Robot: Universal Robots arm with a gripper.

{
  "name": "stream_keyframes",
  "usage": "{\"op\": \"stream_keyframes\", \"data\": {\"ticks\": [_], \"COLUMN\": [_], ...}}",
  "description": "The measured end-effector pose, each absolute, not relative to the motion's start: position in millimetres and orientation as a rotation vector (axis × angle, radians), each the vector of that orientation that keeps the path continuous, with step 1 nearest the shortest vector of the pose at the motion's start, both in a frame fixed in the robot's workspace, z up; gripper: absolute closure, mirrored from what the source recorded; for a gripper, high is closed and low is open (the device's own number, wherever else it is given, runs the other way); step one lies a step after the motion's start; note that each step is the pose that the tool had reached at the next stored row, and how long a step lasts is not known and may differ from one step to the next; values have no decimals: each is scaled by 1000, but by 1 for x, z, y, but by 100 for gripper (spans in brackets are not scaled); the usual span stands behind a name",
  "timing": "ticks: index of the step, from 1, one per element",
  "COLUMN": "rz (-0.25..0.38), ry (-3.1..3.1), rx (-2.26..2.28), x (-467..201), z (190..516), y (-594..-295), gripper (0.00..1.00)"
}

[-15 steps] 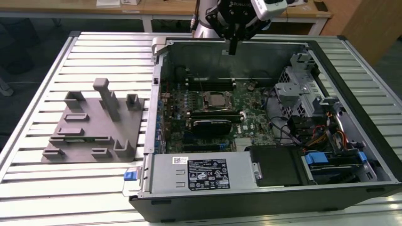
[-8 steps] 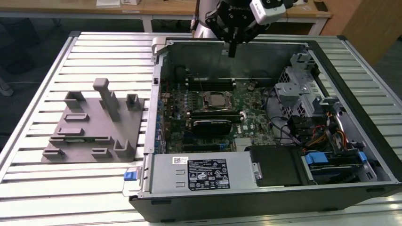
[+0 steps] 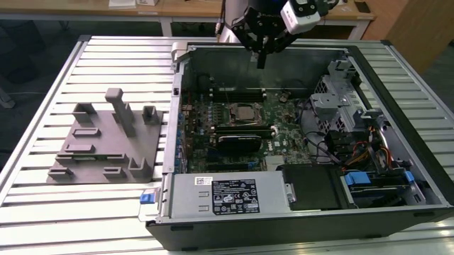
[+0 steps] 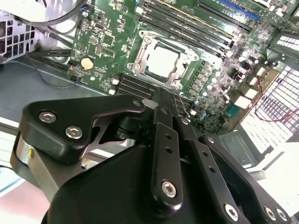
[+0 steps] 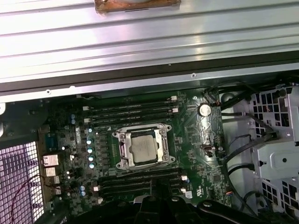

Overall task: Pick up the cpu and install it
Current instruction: 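Close the cpu cover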

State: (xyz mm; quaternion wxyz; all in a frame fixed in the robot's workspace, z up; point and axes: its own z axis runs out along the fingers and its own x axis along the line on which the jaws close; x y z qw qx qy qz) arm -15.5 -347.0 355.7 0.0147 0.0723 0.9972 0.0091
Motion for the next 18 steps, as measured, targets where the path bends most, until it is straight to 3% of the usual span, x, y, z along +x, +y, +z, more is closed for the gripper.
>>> {"op": "stream_keyframes", "data": {"ticks": [18], "rz": [27], "ry": [3104], "rx": [225], "x": [-15], "z": [339], "y": [-347], "gripper": [89]}}
